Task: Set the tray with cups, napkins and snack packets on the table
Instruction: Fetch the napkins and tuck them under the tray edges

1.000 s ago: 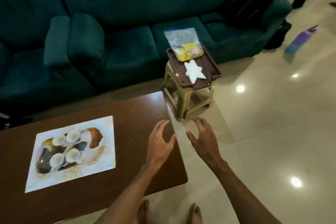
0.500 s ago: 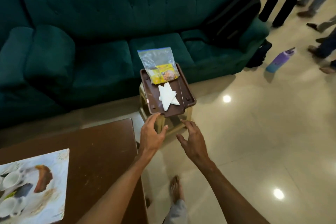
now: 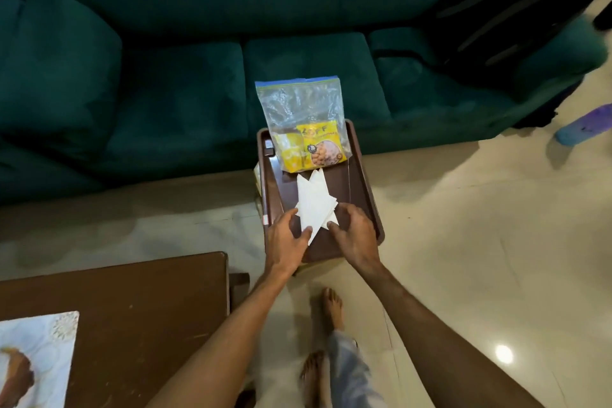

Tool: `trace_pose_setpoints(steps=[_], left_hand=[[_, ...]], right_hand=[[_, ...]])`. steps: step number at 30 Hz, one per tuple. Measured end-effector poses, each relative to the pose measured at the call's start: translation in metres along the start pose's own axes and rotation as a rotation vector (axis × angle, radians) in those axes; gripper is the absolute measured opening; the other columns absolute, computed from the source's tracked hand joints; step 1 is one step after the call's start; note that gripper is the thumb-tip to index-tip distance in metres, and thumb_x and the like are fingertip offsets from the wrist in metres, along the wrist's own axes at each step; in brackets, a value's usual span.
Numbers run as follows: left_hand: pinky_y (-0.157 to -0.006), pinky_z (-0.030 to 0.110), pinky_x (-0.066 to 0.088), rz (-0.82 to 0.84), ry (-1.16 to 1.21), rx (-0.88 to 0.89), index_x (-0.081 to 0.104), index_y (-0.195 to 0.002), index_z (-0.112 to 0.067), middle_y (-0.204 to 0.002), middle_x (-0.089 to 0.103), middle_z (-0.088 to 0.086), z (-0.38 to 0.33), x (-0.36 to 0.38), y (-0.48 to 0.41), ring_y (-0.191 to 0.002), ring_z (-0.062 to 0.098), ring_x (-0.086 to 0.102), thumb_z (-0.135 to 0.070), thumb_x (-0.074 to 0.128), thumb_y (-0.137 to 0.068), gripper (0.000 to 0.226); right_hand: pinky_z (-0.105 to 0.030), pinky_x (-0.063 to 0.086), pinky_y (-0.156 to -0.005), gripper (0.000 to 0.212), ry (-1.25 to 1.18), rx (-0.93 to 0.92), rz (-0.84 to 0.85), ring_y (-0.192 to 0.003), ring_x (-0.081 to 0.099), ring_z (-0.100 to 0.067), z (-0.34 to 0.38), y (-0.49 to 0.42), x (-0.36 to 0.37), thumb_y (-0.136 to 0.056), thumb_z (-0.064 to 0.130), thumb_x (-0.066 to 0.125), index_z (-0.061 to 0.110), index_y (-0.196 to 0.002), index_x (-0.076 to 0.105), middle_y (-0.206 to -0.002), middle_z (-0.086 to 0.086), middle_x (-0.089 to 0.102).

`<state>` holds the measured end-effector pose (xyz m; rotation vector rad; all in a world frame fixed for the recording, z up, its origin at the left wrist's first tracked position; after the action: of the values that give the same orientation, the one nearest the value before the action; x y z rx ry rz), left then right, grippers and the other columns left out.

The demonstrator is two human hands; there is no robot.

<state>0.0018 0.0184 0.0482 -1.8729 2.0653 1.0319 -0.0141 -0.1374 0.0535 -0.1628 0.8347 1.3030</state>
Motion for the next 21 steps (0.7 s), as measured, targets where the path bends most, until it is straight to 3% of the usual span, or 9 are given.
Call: trace_pose_setpoints(steps=[3,6,9,12,18,21], left_hand=[[-0.103,0.037,0.050,0.013,-0.017,-0.081,0.054,-0.142,-0.012,-0.139,0.061,0.008,0.012,0.030,-0.052,-0.124,0.025,0.060,-0.024,0.075,-0.089,0.058],[-0.114,0.042,0.041,0.005,-0.052,-0.143,0.045,-0.148,-0.011,-0.151,0.050,0.010,0.023,0.054,-0.088,-0.138,0.028,0.047,-0.025,0.072,-0.090,0.066],[-0.119,0.045,0.033,-0.005,-0.138,-0.223,0.033,-0.154,-0.012,-0.160,0.037,0.010,0.030,0.070,-0.110,-0.147,0.029,0.034,-0.034,0.069,-0.092,0.075],[-0.117,0.046,0.035,-0.024,-0.231,-0.241,0.032,-0.153,-0.011,-0.157,0.036,0.012,0.033,0.081,-0.120,-0.145,0.031,0.033,-0.039,0.068,-0.092,0.077],[-0.102,0.043,0.048,-0.072,-0.024,-0.353,0.050,-0.131,-0.008,-0.131,0.056,0.012,0.036,0.094,-0.129,-0.124,0.030,0.053,-0.016,0.074,-0.086,0.051],[-0.098,0.046,0.050,-0.030,0.002,-0.425,0.059,-0.115,-0.006,-0.120,0.061,0.012,0.038,0.091,-0.129,-0.117,0.031,0.057,-0.023,0.071,-0.088,0.034]], right_hand=[[-0.033,0.041,-0.103,0.057,0.003,0.056,0.044,-0.127,0.055,-0.029,-0.019,-0.056,0.025,-0.086,0.021,0.073,0.006,-0.137,0.054,-0.135,-0.013,0.060],[-0.039,0.038,-0.109,0.066,0.048,0.102,0.080,-0.132,0.048,-0.032,-0.038,-0.092,0.046,-0.087,0.024,0.072,0.003,-0.143,0.046,-0.140,-0.017,0.053],[-0.041,0.037,-0.108,0.069,0.151,0.127,0.093,-0.131,0.043,-0.034,-0.046,-0.112,0.062,-0.088,0.031,0.072,0.005,-0.145,0.043,-0.141,-0.016,0.048],[-0.042,0.039,-0.105,0.068,0.186,0.146,0.078,-0.127,0.044,-0.034,-0.046,-0.126,0.073,-0.087,0.033,0.072,0.006,-0.143,0.045,-0.138,-0.016,0.046],[-0.036,0.047,-0.091,0.051,0.038,0.259,0.118,-0.115,0.057,-0.027,-0.034,-0.143,0.088,-0.080,0.013,0.074,0.011,-0.125,0.049,-0.125,-0.009,0.058],[-0.034,0.055,-0.077,0.028,-0.078,0.335,0.136,-0.095,0.067,-0.024,-0.034,-0.145,0.086,-0.072,0.013,0.074,0.014,-0.098,0.063,-0.099,-0.002,0.070]])
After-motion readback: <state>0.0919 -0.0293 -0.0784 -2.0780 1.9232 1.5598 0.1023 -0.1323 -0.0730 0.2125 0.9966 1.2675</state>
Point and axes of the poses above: each hand's wrist, its own y-axis away from the middle knuckle, its own x-axis out of the palm, z = x × y, the point moved 1 cm from there along -y, towards the middle knuckle
